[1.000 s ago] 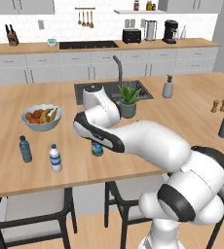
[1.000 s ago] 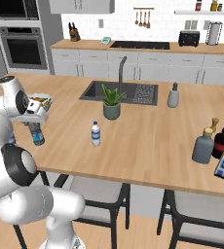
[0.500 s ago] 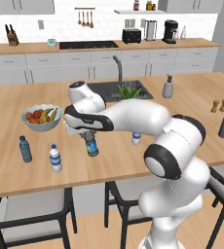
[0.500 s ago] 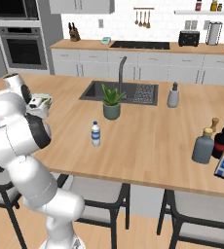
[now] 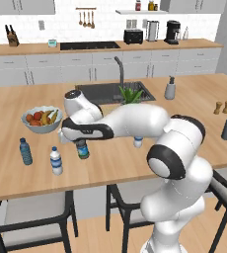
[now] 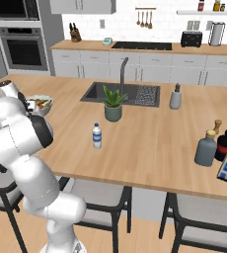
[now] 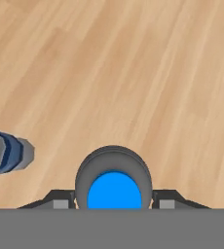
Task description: Move the plastic bottles in the middle to the plastics group, and the glass bottles in the middle to the glass group.
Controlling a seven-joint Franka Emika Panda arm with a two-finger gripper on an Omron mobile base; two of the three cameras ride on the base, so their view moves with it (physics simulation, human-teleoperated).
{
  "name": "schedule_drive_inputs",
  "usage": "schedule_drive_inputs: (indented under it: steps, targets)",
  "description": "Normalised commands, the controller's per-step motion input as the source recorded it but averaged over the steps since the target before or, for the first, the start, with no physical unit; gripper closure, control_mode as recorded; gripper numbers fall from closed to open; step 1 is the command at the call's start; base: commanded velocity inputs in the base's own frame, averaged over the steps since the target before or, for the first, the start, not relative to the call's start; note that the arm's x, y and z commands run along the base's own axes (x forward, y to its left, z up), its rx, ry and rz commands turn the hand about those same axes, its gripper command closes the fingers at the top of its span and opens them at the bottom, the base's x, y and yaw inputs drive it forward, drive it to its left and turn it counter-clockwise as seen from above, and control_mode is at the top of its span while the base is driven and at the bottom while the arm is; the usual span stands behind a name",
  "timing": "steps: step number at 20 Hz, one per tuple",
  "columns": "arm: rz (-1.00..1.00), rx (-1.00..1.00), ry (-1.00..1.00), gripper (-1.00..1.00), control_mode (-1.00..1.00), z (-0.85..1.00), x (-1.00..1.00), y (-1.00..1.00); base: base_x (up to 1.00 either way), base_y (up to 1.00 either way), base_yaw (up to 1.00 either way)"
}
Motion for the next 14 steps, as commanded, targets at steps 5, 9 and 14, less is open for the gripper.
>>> schedule_drive_inputs:
  steps: [5, 9, 14]
  targets:
    - [0.21, 0.07, 0.09, 1.00, -1.00, 0.16, 0.29, 0.02, 0.00, 0.00, 0.00]
    - [0.21, 0.03, 0.16, 1.00, -1.00, 0.11, 0.28, 0.04, 0.00, 0.00, 0.00]
    - [0.17, 0.00, 0.05, 1.00, -1.00, -0.22, 0.00, 0.35, 0.00, 0.00, 0.00]
